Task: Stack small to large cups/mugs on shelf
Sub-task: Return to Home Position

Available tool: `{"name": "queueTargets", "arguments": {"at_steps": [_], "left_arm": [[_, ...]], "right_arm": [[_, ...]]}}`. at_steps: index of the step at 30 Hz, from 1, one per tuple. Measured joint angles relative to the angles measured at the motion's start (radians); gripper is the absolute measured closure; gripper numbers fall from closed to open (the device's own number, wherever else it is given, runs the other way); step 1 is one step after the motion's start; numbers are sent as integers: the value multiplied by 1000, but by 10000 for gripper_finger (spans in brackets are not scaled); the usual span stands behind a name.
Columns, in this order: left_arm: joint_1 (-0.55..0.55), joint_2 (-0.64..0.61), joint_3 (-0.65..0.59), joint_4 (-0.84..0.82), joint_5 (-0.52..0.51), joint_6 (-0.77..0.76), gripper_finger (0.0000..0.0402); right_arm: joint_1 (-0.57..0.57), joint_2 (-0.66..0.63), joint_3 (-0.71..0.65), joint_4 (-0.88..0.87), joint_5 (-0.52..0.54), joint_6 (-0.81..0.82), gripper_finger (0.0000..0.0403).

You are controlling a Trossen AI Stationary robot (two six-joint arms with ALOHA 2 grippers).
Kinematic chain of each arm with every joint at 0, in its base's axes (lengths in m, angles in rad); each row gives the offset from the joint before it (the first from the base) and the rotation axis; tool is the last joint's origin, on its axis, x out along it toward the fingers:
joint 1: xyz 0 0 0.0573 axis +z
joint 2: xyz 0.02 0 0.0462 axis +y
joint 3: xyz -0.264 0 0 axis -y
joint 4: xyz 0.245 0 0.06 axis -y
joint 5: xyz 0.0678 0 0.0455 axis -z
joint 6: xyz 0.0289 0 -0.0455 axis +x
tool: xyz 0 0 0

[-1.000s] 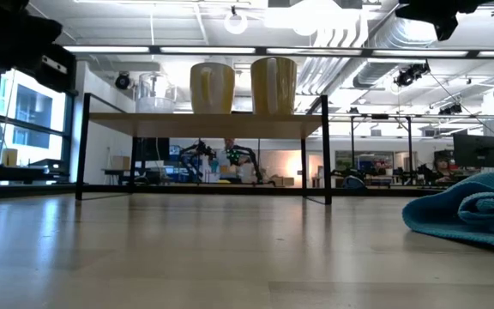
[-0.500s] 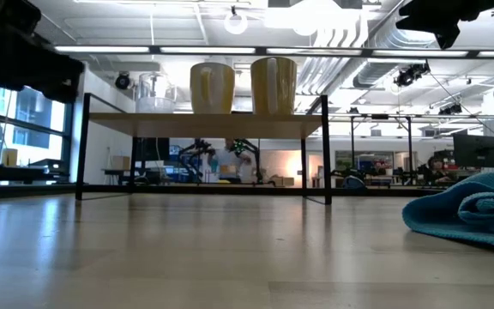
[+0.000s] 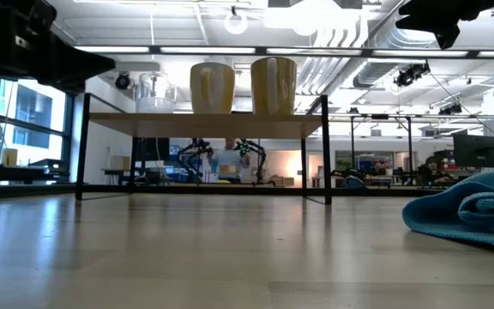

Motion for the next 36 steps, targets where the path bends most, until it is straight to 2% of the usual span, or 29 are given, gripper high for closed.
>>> {"name": "queueTargets", "arguments": {"at_steps": [6, 10, 18, 36], "left_arm": [[196, 0, 1, -3, 360, -100, 400], [252, 0, 1, -16, 497, -120, 400], [277, 1, 1, -23, 539, -117, 399], [277, 0, 1, 14, 532, -135, 399]], "right_arm": [[0, 0, 0, 0, 0, -1, 277], [0, 0, 0, -1, 0, -8, 277], [0, 0, 0, -2, 35, -19, 277], [1, 47, 0, -4, 38, -20, 277]]}}
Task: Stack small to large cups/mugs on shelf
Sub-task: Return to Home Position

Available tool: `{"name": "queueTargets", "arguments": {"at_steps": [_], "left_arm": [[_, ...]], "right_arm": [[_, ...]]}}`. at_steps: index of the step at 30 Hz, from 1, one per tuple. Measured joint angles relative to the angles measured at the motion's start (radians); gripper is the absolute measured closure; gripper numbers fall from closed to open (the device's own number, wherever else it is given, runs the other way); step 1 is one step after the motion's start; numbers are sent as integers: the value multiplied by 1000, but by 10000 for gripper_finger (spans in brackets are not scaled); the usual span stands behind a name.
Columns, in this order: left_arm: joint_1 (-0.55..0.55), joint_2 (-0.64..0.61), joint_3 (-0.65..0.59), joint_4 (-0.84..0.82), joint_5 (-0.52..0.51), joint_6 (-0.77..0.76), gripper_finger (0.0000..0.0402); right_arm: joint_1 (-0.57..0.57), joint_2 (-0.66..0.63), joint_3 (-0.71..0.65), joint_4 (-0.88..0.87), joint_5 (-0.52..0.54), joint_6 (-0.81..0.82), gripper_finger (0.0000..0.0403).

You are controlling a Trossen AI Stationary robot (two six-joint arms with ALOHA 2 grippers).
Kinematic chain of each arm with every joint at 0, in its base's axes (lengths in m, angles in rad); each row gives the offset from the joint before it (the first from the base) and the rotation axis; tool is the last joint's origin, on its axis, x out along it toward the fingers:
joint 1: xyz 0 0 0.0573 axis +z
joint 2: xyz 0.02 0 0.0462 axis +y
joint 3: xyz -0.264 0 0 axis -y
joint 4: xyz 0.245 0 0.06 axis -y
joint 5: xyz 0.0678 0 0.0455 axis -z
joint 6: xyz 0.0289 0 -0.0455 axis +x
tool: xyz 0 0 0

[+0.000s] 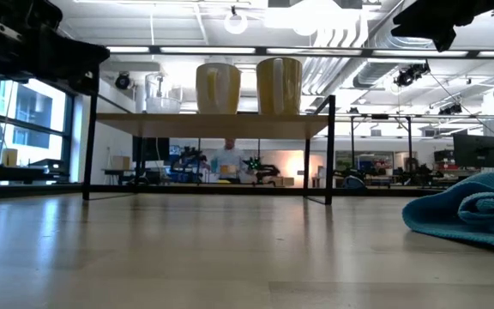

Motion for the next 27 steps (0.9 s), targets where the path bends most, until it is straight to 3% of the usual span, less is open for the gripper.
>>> {"name": "queueTargets", "arguments": {"at_steps": [5, 12, 16, 21, 27], "left_arm": [[0, 1, -1, -58, -34, -7, 398], [0, -31, -1, 91, -61, -3, 399], [0, -88, -1, 77, -114, 3, 399], [0, -159, -1, 78, -109, -21, 399], [-1, -159, -1, 144, -139, -34, 399]], "right_arm": [[0, 4, 0, 0, 0, -6, 277], [0, 2, 0, 24, -1, -25, 277], [0, 2, 0, 24, -10, -25, 277], [0, 0, 0, 25, -31, -35, 277], [0, -25, 0, 27, -36, -44, 277]]}}
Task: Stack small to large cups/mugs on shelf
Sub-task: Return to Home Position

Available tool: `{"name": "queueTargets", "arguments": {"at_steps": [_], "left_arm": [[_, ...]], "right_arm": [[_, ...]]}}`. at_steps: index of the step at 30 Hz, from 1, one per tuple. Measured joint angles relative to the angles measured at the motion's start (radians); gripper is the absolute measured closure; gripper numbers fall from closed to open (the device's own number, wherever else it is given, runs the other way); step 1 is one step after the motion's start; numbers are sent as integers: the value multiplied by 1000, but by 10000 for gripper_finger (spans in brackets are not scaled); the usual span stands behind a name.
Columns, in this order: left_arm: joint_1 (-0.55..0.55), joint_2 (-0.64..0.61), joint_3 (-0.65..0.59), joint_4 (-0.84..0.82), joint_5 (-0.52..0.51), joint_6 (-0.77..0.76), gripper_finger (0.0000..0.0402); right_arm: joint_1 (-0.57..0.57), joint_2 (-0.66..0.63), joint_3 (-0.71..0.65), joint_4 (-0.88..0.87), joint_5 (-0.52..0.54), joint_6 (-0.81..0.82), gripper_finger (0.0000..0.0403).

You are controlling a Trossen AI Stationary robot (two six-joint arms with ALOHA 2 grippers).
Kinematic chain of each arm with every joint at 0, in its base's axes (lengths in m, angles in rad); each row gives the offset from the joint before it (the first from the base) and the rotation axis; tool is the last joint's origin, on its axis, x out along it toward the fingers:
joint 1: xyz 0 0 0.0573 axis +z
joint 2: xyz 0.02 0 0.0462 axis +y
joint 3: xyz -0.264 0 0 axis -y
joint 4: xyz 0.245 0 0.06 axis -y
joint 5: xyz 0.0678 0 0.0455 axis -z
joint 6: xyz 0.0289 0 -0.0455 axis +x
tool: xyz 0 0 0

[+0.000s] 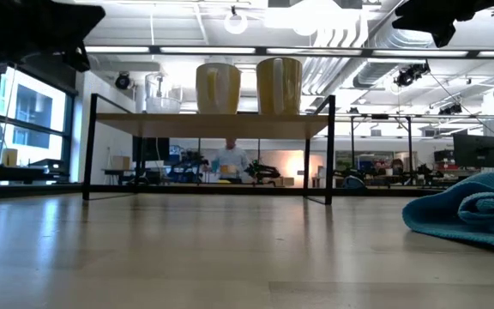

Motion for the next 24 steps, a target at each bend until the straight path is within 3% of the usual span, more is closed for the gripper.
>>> {"name": "queueTargets", "arguments": {"at_steps": [7, 18, 24], "left_arm": [[-21, 0, 0, -17, -9, -43, 399], [-218, 0, 0, -86, -238, 21, 399], [-278, 0, 0, -172, -232, 29, 399]], "right_arm": [[0, -28, 0, 0, -11, 0, 277], [0, -32, 0, -2, -11, -19, 277], [0, -32, 0, -3, -11, -26, 277]]}}
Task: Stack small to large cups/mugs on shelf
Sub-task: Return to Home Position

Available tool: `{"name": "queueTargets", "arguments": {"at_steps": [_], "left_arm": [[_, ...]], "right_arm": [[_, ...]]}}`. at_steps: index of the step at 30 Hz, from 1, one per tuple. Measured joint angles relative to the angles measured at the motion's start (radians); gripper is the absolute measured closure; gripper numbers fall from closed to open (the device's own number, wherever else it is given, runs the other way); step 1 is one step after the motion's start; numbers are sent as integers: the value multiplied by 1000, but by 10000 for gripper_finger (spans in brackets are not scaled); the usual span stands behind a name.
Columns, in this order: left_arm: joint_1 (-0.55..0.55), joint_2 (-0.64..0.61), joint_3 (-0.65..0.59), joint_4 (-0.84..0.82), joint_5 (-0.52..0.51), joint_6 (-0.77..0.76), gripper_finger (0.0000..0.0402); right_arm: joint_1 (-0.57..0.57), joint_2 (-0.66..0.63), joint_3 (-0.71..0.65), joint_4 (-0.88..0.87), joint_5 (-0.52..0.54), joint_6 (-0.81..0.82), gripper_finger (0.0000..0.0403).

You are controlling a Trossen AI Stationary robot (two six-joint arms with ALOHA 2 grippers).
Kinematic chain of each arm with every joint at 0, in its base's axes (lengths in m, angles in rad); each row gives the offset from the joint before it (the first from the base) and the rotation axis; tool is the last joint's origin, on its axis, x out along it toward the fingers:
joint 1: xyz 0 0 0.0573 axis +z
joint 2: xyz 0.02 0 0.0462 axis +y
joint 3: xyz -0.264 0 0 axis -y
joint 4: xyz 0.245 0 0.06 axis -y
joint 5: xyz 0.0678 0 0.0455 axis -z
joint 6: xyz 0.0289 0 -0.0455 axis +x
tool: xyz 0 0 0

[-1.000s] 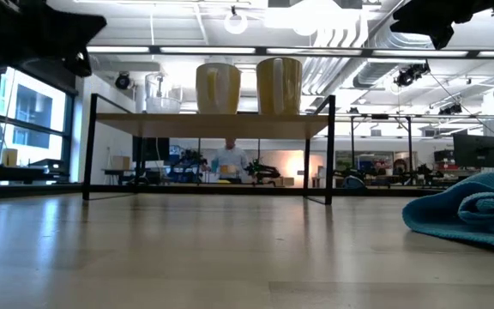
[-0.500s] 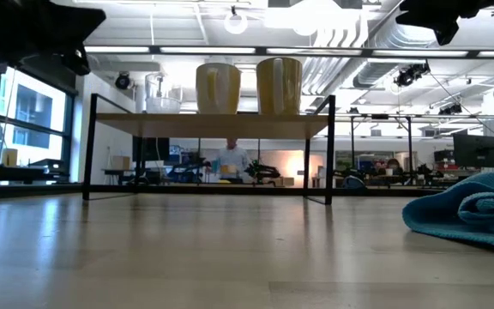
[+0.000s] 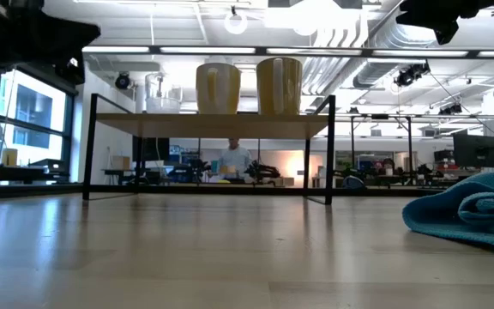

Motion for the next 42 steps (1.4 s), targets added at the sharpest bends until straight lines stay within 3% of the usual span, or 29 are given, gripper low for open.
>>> {"name": "queueTargets", "arguments": {"at_steps": [6, 17, 34, 42], "left_arm": [[3, 0, 0, -107, 36, -2, 399], [3, 0, 0, -145, 134, 80, 399], [3, 0, 0, -135, 73, 140, 399], [3, 0, 0, -135, 72, 140, 399]], "right_arm": [[0, 0, 0, 1, 0, 1, 277], [0, 0, 0, 3, 1, 19, 277], [0, 0, 0, 70, -2, 26, 277], [0, 0, 0, 68, -75, 26, 277]]}}
